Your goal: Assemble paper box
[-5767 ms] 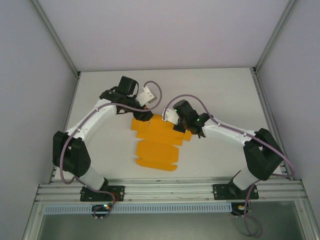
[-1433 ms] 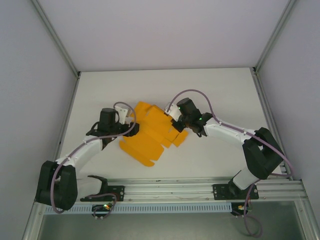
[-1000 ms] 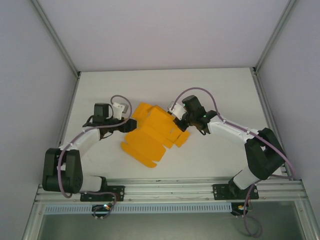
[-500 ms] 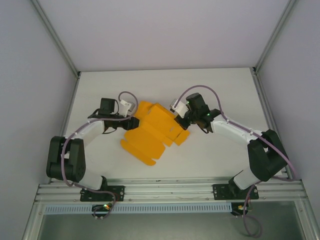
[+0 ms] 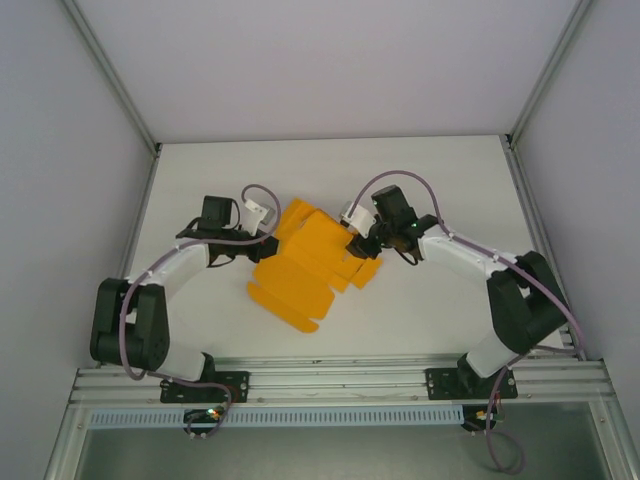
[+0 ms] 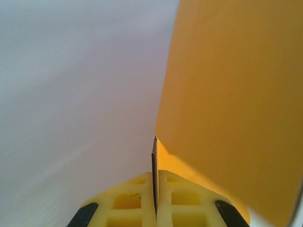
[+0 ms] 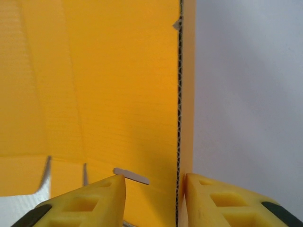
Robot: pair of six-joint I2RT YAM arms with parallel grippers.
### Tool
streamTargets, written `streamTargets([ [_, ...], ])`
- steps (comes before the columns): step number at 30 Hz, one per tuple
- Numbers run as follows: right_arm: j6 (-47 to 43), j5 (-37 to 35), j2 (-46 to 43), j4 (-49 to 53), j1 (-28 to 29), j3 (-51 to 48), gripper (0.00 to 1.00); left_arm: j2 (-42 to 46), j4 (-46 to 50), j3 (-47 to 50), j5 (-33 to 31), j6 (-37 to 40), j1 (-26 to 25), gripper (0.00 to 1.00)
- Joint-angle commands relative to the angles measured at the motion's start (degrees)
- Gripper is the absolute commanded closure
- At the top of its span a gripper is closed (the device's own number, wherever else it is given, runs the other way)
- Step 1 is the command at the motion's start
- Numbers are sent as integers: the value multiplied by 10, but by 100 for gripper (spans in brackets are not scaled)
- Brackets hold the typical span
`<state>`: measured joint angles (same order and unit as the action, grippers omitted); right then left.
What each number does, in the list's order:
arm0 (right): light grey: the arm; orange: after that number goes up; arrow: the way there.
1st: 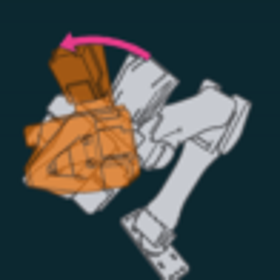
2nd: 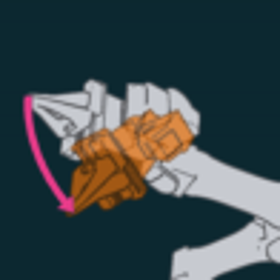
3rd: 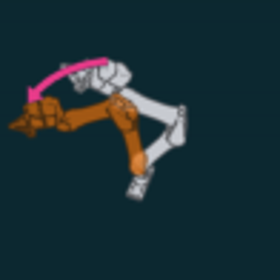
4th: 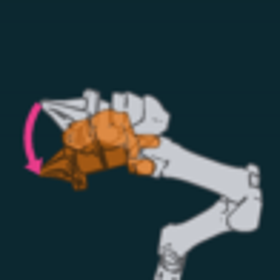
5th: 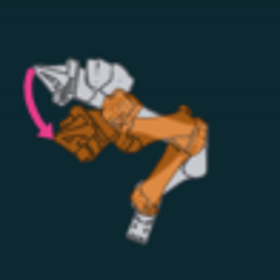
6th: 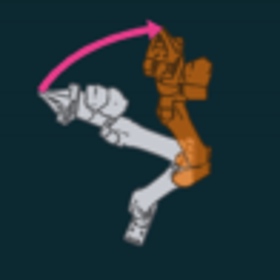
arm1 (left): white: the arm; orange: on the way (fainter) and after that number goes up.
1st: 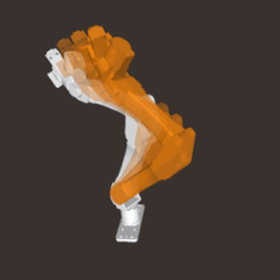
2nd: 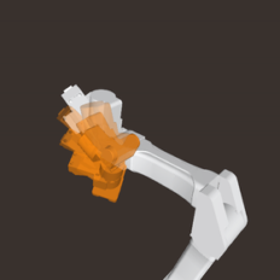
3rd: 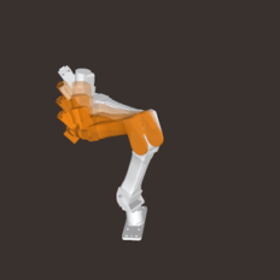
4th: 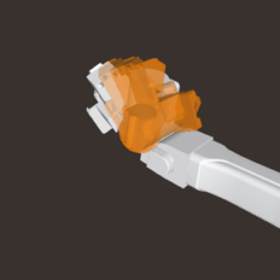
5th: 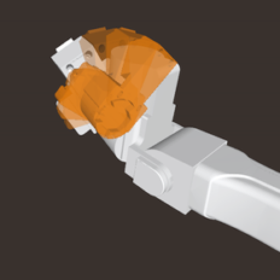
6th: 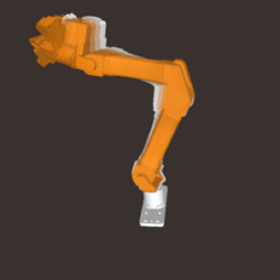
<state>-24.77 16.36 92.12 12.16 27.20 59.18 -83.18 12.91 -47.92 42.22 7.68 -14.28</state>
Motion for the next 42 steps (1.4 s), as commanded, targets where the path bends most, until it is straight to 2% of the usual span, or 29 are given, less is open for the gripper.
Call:
streamTargets([
  [1,-10,-4,28,23,-10,22,66,24,9,7,32,30,-7,100],
  [2,-5,1,29,15,-15,22,73,26,11,7,32,32,-5,100],
  [3,-1,8,30,9,-19,23,74,28,14,7,39,33,-4,100],
  [5,3,9,33,-8,-21,21,66,31,19,7,48,39,-4,100],
  [6,4,2,36,-16,-22,21,65,32,20,7,50,41,-4,100],
  [8,2,-6,43,-20,-25,25,73,35,22,9,46,43,-4,100],
  [10,11,-15,50,-14,-29,35,90,37,23,10,38,43,-5,100],
  [12,28,-21,50,-16,-31,38,100,39,23,10,20,37,-5,100],
  [15,77,-14,49,-17,-40,39,100,45,-7,19,-20,7,-4,100],
  [17,125,17,52,-11,-55,42,100,55,-34,33,-37,-20,-7,100],
  [20,176,54,67,33,-76,63,100,84,-81,65,-95,-57,-17,100],
  [24,191,84,81,106,-78,103,100,134,-86,87,-217,-45,-75,100],
  [27,194,121,83,142,-76,121,100,170,-137,121,-288,-45,-118,100],
  [31,189,88,65,145,-56,110,100,187,-200,142,-389,-71,-155,100],
  [35,215,96,58,158,-50,117,100,167,-244,151,-456,-13,-213,97],
  [38,220,94,54,166,-38,121,100,131,-250,138,-536,27,-262,97],
  [41,195,60,40,159,-14,112,100,93,-252,121,-550,34,-285,95],
  [42,186,41,37,158,-5,109,100,81,-256,116,-542,34,-289,88],
])
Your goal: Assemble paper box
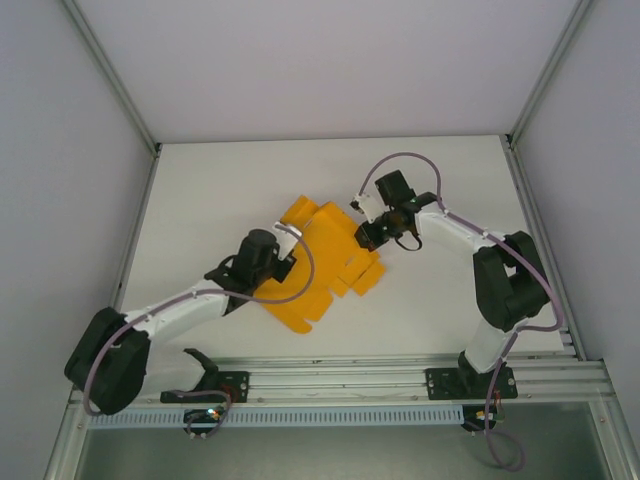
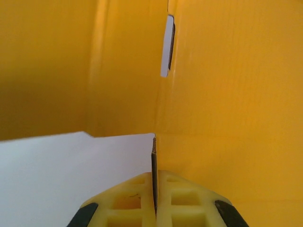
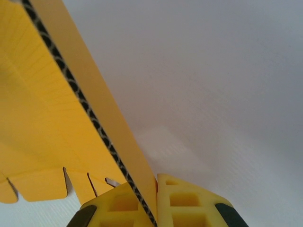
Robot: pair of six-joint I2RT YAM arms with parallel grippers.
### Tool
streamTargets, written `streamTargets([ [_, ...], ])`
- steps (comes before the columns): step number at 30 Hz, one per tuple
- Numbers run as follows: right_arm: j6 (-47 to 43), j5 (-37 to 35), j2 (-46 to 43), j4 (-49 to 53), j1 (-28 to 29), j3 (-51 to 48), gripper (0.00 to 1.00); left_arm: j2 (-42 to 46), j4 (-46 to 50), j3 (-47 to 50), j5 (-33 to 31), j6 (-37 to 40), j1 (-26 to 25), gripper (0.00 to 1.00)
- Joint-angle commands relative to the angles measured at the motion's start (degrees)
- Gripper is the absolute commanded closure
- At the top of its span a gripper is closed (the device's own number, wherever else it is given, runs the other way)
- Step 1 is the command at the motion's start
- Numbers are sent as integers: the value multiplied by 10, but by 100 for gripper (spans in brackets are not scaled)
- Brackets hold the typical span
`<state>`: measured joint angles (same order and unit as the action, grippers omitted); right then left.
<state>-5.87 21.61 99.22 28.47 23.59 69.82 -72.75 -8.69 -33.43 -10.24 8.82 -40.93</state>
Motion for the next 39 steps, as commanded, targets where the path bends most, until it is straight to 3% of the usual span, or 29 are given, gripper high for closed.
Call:
streamTargets([
  [1,-13,-29,-35,-5,40,1,100,-38,-38,-36,-18,24,-29,80],
  [2,-21,-47,-35,-1,45,4,100,-56,-32,-48,-29,24,-36,72],
  [6,-40,-95,-36,5,58,8,100,-125,0,-100,-30,-4,-40,67],
  [10,-62,-139,-41,-7,74,5,100,-172,14,-133,50,-39,-26,60],
  [14,-81,-181,-43,-22,79,-1,100,-174,12,-141,155,-95,10,28],
  [15,-86,-191,-44,-27,79,-4,100,-168,9,-135,188,-109,21,13],
  [18,-100,-230,-44,-31,79,-7,100,-126,3,-112,278,-154,60,0],
  [21,-111,-275,-37,-33,79,-6,100,-55,13,-84,315,-189,90,0],
  [27,-167,-340,-36,-68,87,-27,100,85,140,-89,240,-217,137,0],
  [32,-256,-387,-32,-122,118,-42,100,88,171,-113,230,-211,201,0],
  [33,-275,-397,-33,-147,124,-51,100,70,181,-127,244,-217,219,0],
  [35,-297,-424,-30,-184,133,-57,100,30,181,-148,332,-209,255,0],
  [39,-328,-465,-15,-203,142,-41,99,-22,127,-153,440,-184,273,2],
])
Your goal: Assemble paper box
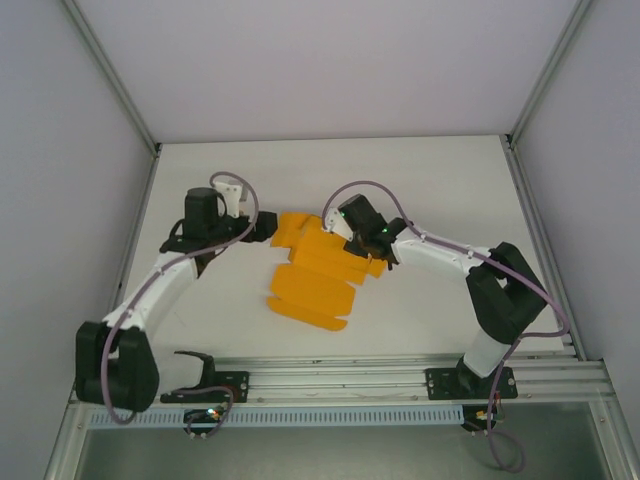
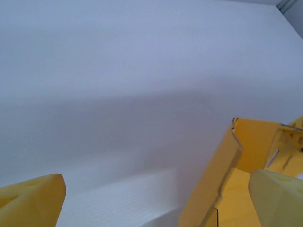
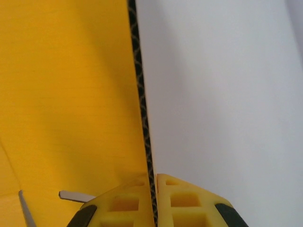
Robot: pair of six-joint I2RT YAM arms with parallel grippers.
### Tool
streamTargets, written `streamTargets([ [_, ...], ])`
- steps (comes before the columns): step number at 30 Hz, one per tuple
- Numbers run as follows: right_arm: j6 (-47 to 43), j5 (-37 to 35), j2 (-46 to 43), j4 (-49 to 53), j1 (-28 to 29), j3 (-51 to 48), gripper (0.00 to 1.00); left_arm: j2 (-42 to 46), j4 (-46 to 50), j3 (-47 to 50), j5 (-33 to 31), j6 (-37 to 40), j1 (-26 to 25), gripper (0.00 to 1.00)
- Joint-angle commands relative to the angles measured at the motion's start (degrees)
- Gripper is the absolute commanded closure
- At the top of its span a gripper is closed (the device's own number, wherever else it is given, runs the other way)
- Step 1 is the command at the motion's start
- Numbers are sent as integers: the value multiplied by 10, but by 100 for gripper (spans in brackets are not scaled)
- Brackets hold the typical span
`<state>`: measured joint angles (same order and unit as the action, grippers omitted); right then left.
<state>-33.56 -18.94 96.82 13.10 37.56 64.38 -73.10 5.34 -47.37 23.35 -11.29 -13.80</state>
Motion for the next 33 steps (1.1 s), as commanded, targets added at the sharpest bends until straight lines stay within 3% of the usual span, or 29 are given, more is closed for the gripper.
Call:
streamTargets([
  [1,-58,-58,13,-50,3,15,99,-27,-21,-16,118,25,3,5],
  [4,-60,-52,15,-37,7,23,98,-50,-32,-23,145,38,1,14],
  [10,-58,-32,7,-21,13,22,97,-92,-28,-41,134,44,1,66],
  [15,-54,8,0,-9,13,16,94,-114,-20,-53,126,63,0,87],
  [17,-57,7,-1,-12,10,11,85,-117,-21,-54,124,67,0,100],
  [18,-56,6,-1,-7,11,10,75,-116,-23,-54,125,68,0,100],
  [19,-56,6,-1,1,9,11,73,-113,-23,-52,131,74,-1,100],
  [33,-49,7,-18,39,-33,-31,69,-70,-49,-13,139,117,-1,100],
])
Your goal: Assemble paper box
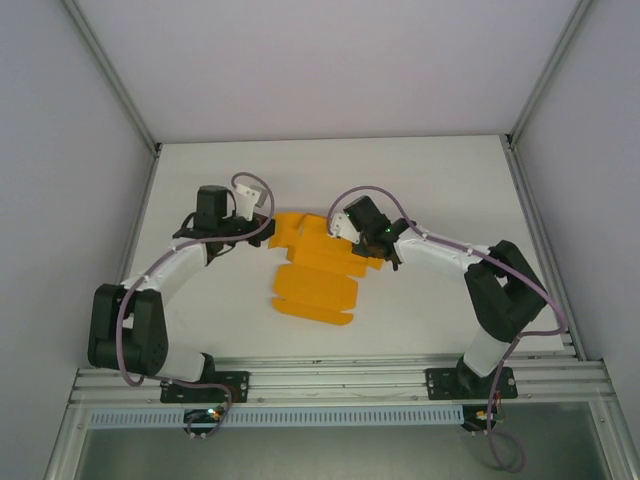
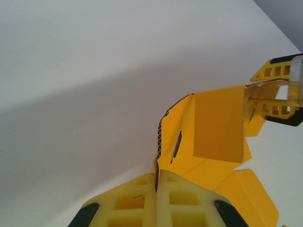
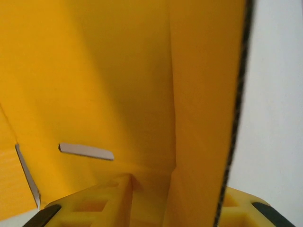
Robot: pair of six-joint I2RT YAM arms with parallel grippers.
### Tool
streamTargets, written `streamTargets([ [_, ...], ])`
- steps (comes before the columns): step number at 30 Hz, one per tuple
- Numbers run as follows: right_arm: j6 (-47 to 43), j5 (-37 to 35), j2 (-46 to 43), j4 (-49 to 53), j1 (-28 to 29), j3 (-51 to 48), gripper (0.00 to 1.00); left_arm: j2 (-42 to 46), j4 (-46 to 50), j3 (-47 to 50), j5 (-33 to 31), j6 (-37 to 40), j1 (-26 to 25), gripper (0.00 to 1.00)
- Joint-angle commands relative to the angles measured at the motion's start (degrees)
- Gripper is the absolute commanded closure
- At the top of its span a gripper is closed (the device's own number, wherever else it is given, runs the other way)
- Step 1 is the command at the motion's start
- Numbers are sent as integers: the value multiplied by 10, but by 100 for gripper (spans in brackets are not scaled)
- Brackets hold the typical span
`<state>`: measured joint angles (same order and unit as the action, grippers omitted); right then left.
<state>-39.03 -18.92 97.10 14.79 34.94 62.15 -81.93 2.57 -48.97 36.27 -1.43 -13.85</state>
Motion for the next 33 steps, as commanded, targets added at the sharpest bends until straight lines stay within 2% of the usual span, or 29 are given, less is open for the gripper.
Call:
streamTargets([
  [1,6,8,-24,17,-8,-11,70,18,-20,3,13,21,-1,100],
  [6,9,-15,-33,-37,-8,-16,72,9,-17,-2,9,18,0,100],
  [7,8,-28,-33,-51,-8,-17,75,6,-18,0,5,17,0,100],
  [10,-15,-73,-35,-102,1,-24,100,-3,-34,1,-4,2,-1,100],
  [13,-74,-150,-28,-187,22,-41,100,-18,-55,-2,-7,-22,-2,100],
  [14,-98,-179,-23,-229,27,-48,100,-22,-58,-8,-12,-30,-1,94],
  [16,-155,-221,-13,-320,32,-64,100,-27,-53,-17,-30,-43,-2,69],
  [17,-194,-240,-6,-379,35,-75,100,-28,-44,-22,-38,-45,-1,43],
  [19,-257,-265,11,-464,38,-86,100,-25,-29,-30,-69,-56,-2,1],
  [26,-431,-298,102,-689,47,-109,100,-5,40,-29,-221,-97,0,0],
  [28,-451,-304,130,-699,49,-105,100,-3,43,-25,-251,-117,7,0],
  [31,-439,-299,155,-701,49,-109,100,-8,42,-26,-262,-140,21,0],
  [33,-403,-286,156,-646,49,-111,100,-13,40,-29,-271,-157,29,0],
])
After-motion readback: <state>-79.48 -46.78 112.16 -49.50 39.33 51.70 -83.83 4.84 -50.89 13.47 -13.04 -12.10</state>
